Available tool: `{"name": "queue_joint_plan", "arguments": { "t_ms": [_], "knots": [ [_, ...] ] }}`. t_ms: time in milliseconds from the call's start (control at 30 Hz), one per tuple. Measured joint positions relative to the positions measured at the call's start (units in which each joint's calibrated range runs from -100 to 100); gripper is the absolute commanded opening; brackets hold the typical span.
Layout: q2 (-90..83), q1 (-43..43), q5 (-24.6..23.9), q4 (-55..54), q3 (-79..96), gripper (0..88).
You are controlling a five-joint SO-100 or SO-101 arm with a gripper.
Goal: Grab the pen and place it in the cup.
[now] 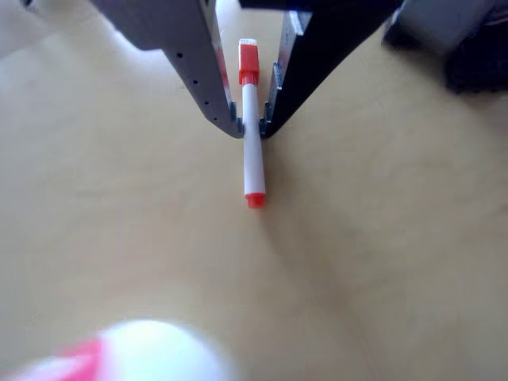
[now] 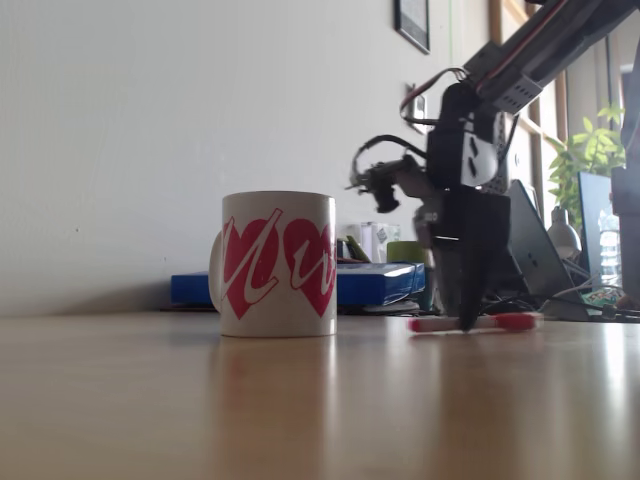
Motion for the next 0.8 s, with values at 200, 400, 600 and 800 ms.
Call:
{"name": "queue_joint_plan", "arguments": {
  "t_ms": [200, 400, 600, 800],
  "knots": [
    [-15.7, 5.0, 0.0, 0.1, 0.0, 1.1],
    [-28.5, 5.0, -3.6, 0.1, 0.0, 1.1],
    [-39.3, 0.1, -10.3, 1.2, 0.6, 1.1],
    [-47.6, -8.3, -18.4, 1.4, 0.5, 1.1]
  ]
}}
